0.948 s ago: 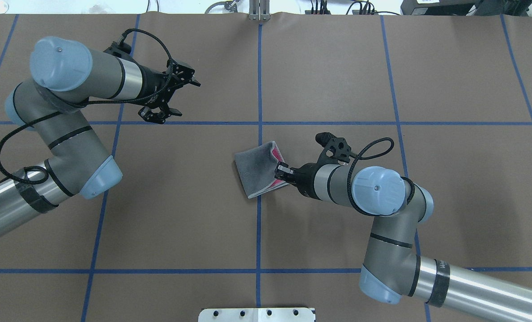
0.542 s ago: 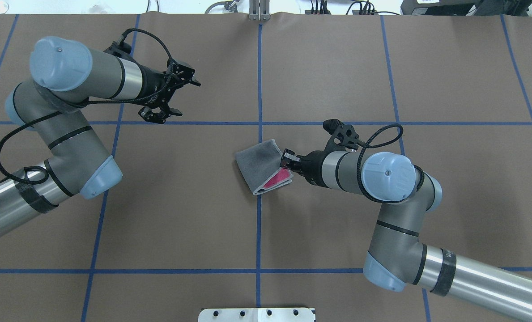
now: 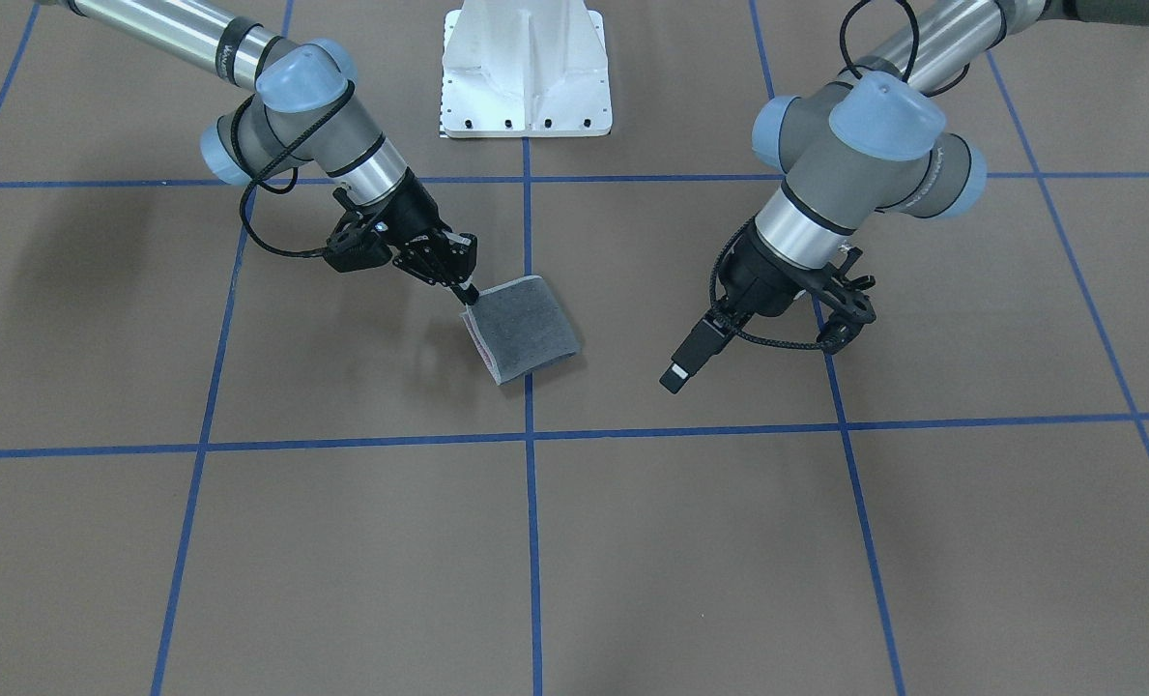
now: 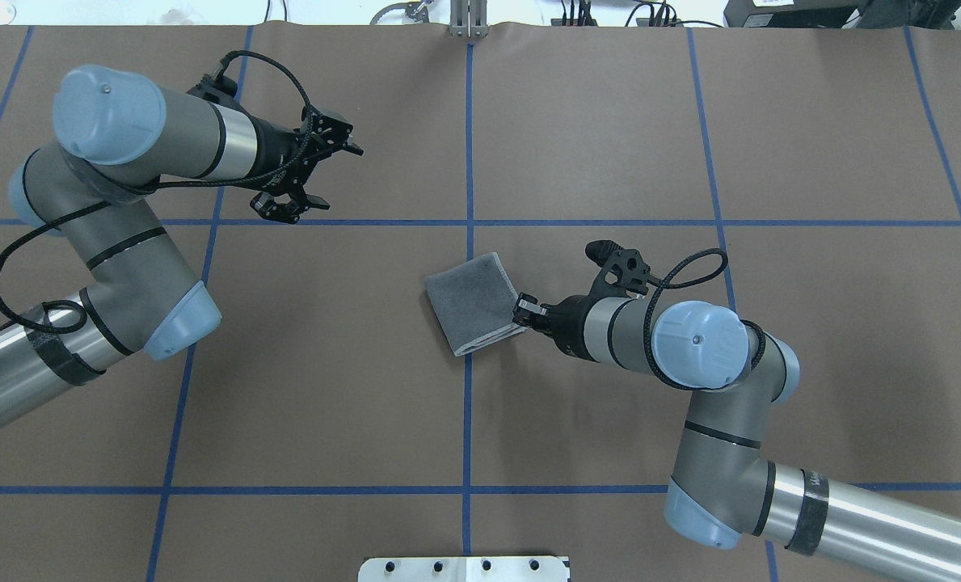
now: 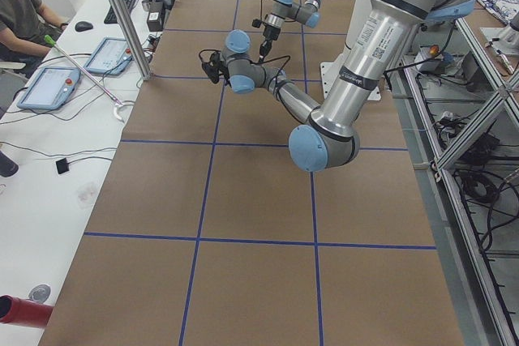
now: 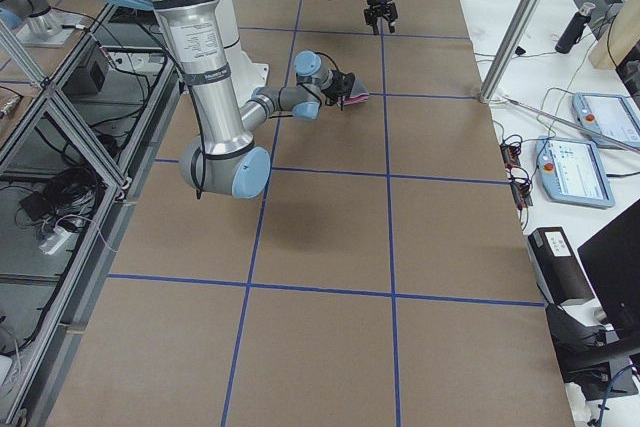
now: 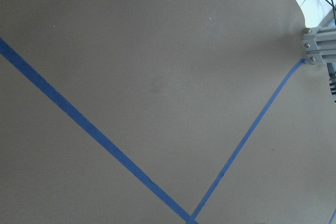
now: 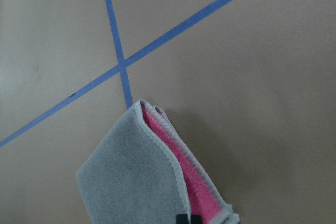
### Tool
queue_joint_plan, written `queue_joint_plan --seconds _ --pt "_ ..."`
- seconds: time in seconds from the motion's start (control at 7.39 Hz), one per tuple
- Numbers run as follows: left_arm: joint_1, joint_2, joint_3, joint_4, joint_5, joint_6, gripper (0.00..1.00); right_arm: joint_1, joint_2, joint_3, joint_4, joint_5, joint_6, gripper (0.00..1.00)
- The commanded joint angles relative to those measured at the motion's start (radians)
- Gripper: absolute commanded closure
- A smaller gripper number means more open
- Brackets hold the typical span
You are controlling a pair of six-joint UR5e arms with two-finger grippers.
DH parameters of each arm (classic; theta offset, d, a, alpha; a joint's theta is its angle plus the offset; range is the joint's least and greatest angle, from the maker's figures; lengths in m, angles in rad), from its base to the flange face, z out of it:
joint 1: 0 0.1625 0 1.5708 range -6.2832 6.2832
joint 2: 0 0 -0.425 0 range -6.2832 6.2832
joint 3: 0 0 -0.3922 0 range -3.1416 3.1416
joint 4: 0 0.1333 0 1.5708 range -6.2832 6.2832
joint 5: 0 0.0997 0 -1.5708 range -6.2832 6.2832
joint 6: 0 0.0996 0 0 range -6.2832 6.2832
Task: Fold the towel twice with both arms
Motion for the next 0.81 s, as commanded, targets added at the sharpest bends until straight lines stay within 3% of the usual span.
queue_joint_plan --seconds 0.0,0.41,0.54,0.68 --pt "0.001 0.000 0.000 0.000 0.000 0.000 0.10 -0.004 -0.005 -0.003 0.000 -0.003 -0.001 1.00" --pt "0.004 -0.008 0.006 0.000 0.002 -0.002 0.09 -0.005 -0.005 -0.004 0.001 0.000 -0.004 1.00" --pt "0.004 -0.008 0.007 0.000 0.002 0.000 0.09 -0.004 -0.005 -0.008 0.001 0.005 -0.004 0.69" --pt "0.004 -0.008 0.006 0.000 0.002 0.000 0.10 -0.001 -0.008 -0.006 0.001 0.009 -0.004 0.48"
